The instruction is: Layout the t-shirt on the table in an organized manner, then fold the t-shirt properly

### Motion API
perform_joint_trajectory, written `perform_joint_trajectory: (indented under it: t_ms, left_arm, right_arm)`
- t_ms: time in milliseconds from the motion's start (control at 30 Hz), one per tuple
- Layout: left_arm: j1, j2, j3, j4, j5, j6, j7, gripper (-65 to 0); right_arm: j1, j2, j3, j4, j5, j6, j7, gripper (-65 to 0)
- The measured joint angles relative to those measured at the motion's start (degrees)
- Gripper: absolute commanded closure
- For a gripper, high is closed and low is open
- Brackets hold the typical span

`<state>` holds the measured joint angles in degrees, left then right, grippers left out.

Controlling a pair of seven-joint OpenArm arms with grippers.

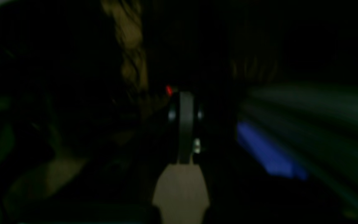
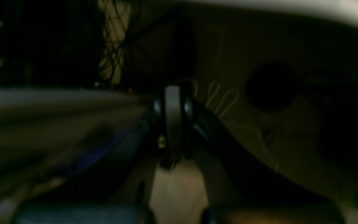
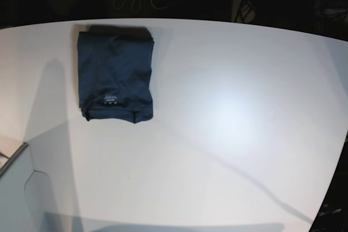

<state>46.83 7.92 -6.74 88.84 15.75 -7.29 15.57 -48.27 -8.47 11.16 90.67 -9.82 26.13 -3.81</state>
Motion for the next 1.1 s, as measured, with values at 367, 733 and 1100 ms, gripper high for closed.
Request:
perform_joint_trajectory:
  t_ms: [367,733,1100]
  left_arm:
    - [-2.73,-0.28,-0.26,-9.66,0.11,0.00,-0.44,0.0]
    - [-2.78,-1.88,-5.95,-4.31,-2.12,-0.02,-0.48,0.0]
    - [-10.49,-14.25,-5.88,-16.92,-19.76,-0.20,-0.17,0.0]
  right_arm:
    - [6.14,6.10,-3.54,-19.28,0.02,-0.04,4.72,0.0]
    - [8.85,4.66,-3.34,-22.10,0.13,-0.22,6.84,0.0]
    - [10.19,4.20,-3.37,-22.51,-0.07,-0.22,6.58,0.0]
